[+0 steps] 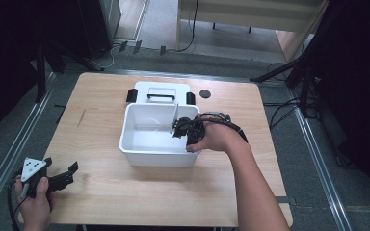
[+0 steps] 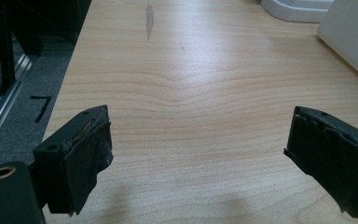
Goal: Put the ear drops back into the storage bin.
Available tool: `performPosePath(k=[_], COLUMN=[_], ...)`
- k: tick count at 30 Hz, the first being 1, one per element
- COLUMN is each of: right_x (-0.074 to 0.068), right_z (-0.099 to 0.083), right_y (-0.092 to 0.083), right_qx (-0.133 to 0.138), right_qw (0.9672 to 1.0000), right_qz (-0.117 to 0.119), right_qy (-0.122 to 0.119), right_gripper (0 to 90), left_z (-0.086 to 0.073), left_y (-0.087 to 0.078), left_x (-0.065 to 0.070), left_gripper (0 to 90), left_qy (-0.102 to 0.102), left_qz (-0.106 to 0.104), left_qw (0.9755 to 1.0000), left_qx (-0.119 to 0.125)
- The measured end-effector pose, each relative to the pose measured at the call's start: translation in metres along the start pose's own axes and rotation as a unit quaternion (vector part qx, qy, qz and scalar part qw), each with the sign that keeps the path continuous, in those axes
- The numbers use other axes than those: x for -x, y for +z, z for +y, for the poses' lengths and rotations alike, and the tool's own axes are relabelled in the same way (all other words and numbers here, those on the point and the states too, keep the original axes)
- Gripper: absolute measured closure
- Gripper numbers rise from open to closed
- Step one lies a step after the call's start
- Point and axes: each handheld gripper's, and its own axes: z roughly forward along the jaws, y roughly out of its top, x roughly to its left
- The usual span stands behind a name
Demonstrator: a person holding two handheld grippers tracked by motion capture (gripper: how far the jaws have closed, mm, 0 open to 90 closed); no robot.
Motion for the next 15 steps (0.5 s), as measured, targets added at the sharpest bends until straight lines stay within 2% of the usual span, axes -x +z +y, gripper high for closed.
performPosePath(k=[7, 11, 15], right_x=[0.0, 0.001, -0.001], right_z=[-0.001, -0.003, -0.006], right_y=[0.0, -0.003, -0.011], right_qx=[0.008, 0.018, 0.04], right_qw=[1.0, 0.9998, 0.999], right_qz=[-0.001, -0.003, -0.022], right_qy=[-0.002, 0.004, 0.004], right_gripper=[69.8, 58.3, 48.0], left_z=[0.0, 0.0, 0.0], left_y=[0.0, 0.0, 0.0], left_x=[0.0, 0.0, 0.0], left_gripper=[7.2, 7.2, 7.2], left_qy=[0.0, 0.0, 0.0], left_qz=[0.0, 0.0, 0.0], left_qw=[1.0, 1.0, 1.0], left_qx=[0.0, 0.0, 0.0])
